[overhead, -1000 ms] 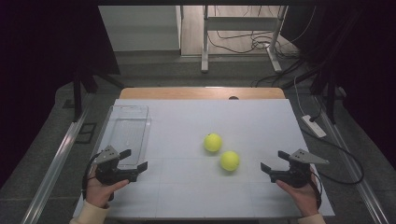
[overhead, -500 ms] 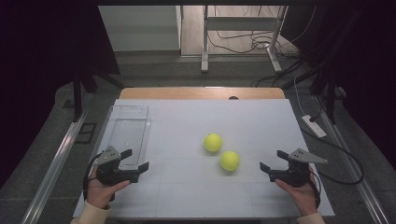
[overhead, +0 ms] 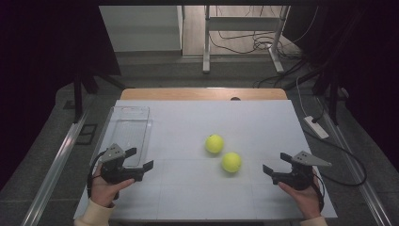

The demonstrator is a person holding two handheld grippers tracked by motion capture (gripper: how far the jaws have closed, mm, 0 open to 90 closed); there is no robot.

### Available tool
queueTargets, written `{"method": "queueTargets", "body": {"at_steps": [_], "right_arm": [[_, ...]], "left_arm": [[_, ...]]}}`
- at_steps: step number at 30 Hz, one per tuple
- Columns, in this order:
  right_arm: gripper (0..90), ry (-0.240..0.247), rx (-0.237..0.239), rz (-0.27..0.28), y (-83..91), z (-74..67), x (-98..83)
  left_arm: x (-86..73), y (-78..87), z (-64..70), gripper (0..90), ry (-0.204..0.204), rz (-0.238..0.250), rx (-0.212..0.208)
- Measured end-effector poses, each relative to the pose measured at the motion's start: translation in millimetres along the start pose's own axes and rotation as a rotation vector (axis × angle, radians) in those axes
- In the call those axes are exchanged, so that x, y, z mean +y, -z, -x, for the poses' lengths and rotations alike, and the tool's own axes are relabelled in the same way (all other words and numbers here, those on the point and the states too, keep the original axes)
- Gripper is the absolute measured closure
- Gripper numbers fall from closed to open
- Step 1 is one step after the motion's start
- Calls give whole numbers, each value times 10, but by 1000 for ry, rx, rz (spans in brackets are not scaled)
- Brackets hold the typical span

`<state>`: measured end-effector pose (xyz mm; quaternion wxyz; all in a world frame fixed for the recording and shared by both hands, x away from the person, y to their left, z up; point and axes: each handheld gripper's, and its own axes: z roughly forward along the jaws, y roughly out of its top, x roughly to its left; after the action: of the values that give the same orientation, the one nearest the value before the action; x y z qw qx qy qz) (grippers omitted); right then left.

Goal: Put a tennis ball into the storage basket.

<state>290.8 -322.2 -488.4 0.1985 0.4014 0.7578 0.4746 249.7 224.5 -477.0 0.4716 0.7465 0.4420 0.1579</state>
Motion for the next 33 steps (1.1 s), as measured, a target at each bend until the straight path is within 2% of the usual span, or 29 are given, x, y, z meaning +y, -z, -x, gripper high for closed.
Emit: {"method": "queueTargets", "body": {"at_steps": [8, 11, 16, 33], "right_arm": [[94, -1, -2, -2, 3, 8, -5], [100, -1, -1, 3, -1, -1, 1], [100, -2, 2, 5, -2, -3, 1], [100, -3, 3, -6, -13, 4, -20]], "left_arm": [[50, -9, 30, 125, -4, -1, -15], [71, -14, 25, 124, 18, 0, -56], [101, -44, 49, 125, 2, 0, -48], [203, -167, 137, 125, -27, -6, -70]]}}
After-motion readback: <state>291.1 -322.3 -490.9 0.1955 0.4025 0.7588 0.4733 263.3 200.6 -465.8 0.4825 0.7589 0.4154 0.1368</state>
